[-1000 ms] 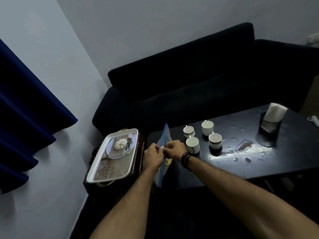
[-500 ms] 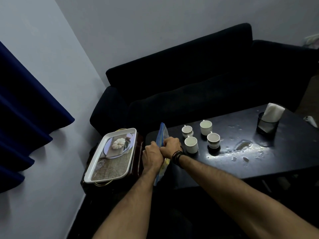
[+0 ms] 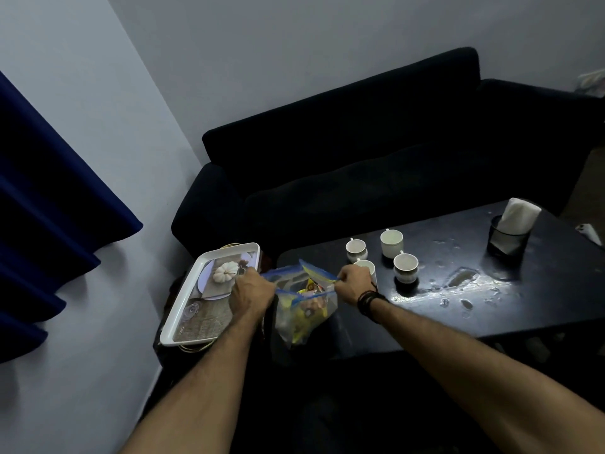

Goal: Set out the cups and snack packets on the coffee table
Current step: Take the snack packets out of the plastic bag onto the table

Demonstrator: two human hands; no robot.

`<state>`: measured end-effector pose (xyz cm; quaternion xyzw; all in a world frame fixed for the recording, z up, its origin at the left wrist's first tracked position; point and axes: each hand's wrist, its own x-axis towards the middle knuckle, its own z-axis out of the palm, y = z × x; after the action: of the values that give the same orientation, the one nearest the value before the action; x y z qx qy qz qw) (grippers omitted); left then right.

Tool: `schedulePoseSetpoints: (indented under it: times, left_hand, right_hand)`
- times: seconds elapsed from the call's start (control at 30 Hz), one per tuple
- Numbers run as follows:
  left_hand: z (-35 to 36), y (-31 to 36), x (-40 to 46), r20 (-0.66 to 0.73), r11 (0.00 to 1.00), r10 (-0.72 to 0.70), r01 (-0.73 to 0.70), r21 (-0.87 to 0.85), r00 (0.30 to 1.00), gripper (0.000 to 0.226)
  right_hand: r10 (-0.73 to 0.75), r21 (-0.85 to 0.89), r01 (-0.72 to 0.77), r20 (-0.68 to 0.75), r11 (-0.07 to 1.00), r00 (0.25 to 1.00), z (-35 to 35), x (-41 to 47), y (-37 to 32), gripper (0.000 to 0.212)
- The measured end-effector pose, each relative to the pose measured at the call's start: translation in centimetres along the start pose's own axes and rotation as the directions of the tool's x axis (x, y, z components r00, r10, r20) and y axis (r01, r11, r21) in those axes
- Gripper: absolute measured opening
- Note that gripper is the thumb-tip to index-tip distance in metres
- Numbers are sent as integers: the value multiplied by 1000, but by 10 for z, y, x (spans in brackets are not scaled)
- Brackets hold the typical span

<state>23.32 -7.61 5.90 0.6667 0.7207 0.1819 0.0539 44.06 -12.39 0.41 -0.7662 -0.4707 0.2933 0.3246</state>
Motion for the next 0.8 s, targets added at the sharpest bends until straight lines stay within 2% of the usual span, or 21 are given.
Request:
schedulePoseSetpoints:
  times: [0.1,0.13,0.2,0.27,0.3,0.37,0.5,0.57,0.7,0.8]
  left_hand:
    - [10,-3,-7,58,1000,-21,20,15,998,32]
    - [14,-2,-11,99,1000,-25,24,10,995,36]
    - [20,0,-17,238,999,-9,21,-50,971,43]
    - [23,4,-20,360,988,39,19,-155,932,35]
    - [24,4,-21,360,986,64,-4,-164,931,30]
    - [21,2,-23,265,990,63,-26,-139,962,21]
    - [2,-15,-14,67,993,-39,46,-105,997,22]
    - [-3,-22,-10,49,997,-42,46,-68,998,26]
    - [2,-16,-14,60,996,-37,41,-80,997,22]
    - [9,-14,-16,85,995,51,-43,-89,995,14]
  right_hand:
    - [-31,93,31,-7,995,1000,5,-2,-9,11]
    - [-40,112,41,-12,993,999,8,-3,-15,10]
    - [-56,125,58,-16,990,998,14,-6,-25,12]
    - [-80,92,80,-3,993,997,17,-8,-30,19]
    - [-100,60,99,12,993,995,17,-9,-30,25]
    - [-127,-16,127,31,992,991,13,-10,-25,35]
    - [-86,-134,83,-18,987,996,-12,-6,3,44]
    - [-54,-177,49,-25,983,998,-21,-5,13,46]
    - [-93,-285,84,-21,955,995,-22,-6,14,41]
    - [-134,-247,117,-53,962,990,-19,-8,16,37]
